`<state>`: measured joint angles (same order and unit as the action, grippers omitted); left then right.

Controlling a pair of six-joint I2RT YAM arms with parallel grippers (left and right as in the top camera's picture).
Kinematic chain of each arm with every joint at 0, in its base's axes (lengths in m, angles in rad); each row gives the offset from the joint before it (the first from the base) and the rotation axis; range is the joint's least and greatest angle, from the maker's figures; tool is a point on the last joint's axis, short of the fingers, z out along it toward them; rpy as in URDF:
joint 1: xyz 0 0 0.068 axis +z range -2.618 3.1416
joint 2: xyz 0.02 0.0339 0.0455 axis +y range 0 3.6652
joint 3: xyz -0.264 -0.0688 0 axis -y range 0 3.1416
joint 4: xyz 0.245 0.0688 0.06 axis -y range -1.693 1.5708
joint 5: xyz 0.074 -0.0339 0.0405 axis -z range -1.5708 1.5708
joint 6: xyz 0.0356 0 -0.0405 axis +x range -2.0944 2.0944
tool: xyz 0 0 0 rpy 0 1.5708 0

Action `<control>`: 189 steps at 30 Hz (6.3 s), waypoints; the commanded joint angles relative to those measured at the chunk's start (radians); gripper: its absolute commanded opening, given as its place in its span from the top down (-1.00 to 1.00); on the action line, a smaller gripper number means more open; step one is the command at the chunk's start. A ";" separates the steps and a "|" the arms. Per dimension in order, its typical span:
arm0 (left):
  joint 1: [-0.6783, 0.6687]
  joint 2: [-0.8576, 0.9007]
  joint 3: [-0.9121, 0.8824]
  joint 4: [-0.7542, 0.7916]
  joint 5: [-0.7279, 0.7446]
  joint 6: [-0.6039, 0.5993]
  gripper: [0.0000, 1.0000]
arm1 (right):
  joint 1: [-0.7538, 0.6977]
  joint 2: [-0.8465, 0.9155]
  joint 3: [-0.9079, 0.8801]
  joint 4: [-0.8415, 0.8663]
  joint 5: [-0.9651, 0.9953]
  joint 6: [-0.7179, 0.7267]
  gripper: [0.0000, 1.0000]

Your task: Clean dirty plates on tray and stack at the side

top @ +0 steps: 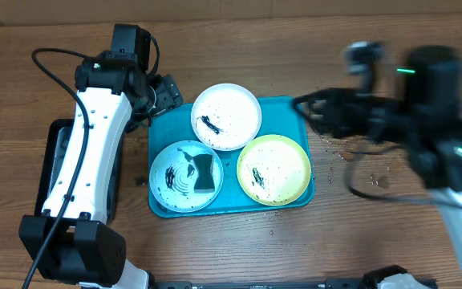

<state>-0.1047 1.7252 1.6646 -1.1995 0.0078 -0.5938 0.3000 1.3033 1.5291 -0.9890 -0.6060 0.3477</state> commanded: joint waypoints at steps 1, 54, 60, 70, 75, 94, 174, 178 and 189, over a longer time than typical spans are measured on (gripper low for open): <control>-0.002 0.009 -0.003 0.004 -0.033 0.006 -0.75 | 0.178 0.142 0.015 -0.015 0.327 0.092 0.12; -0.002 0.019 -0.009 -0.020 -0.030 0.077 -0.85 | 0.507 0.801 -0.004 0.186 0.580 0.049 0.38; -0.002 0.034 -0.025 -0.034 0.062 0.131 -0.80 | 0.501 0.801 -0.005 0.200 0.590 0.077 0.65; -0.014 0.038 -0.150 0.034 0.145 0.214 -0.73 | 0.461 0.801 -0.005 0.204 0.586 0.079 0.81; -0.048 0.038 -0.236 0.071 0.152 0.214 -0.60 | 0.451 0.801 -0.005 0.210 0.581 0.102 0.86; -0.103 0.039 -0.474 0.235 0.230 0.205 -0.23 | 0.450 0.801 -0.005 0.253 0.515 0.203 0.85; -0.060 0.188 -0.320 0.200 0.071 0.198 0.92 | 0.451 0.801 -0.005 0.187 0.473 0.111 0.93; -0.060 0.188 -0.407 0.274 0.071 0.198 0.91 | 0.451 0.801 -0.002 0.179 0.473 0.112 0.93; -0.059 0.188 -0.444 0.311 -0.097 0.215 0.92 | 0.452 0.800 0.104 0.073 0.615 0.112 0.93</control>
<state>-0.1703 1.9079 1.2449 -0.8902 0.0025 -0.3862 0.7578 2.1052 1.5810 -0.8917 -0.1013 0.4667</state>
